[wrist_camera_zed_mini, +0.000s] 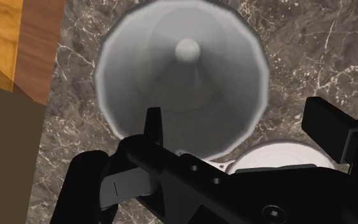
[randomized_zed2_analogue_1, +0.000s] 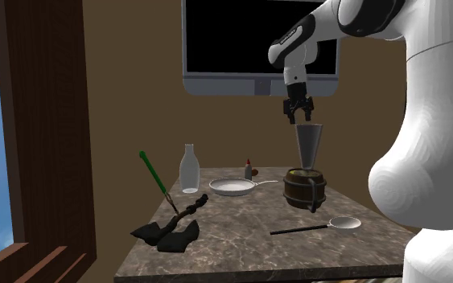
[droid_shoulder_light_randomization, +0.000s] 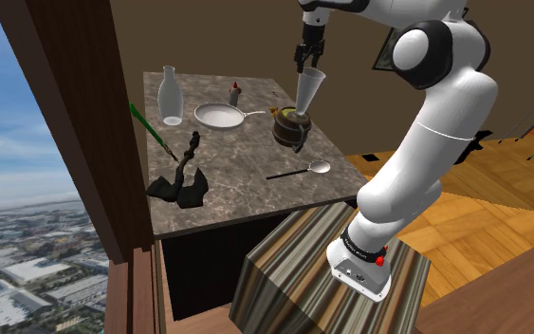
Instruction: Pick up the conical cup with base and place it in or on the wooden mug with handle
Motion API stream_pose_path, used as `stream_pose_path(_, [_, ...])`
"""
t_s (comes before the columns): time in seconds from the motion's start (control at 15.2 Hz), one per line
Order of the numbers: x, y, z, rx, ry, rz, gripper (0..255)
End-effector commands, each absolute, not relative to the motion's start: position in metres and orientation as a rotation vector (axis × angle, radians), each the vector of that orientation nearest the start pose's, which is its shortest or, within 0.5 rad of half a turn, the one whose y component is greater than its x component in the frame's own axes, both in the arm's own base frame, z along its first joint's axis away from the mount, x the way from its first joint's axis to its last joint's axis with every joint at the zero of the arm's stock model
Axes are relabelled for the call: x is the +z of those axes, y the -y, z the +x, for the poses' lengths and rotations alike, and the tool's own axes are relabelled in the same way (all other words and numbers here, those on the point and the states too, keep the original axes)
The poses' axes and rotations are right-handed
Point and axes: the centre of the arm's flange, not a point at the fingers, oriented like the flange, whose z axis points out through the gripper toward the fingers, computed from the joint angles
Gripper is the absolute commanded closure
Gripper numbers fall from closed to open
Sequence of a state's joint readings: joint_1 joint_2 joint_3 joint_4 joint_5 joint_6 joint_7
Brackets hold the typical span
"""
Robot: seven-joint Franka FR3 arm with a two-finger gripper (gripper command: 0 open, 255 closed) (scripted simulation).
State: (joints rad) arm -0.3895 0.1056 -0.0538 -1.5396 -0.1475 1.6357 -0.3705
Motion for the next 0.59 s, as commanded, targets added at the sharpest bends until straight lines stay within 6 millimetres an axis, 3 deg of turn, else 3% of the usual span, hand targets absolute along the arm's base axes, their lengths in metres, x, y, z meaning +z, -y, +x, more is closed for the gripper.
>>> stream_pose_path(0.0, [0.608,0.26,0.531,0.115,-0.102,-3.274,0])
stream_pose_path(0.07, [0.618,0.258,0.531,0.115,-0.102,-3.274,0])
stream_pose_path(0.53, [0.618,0.258,0.531,0.115,-0.102,-3.274,0])
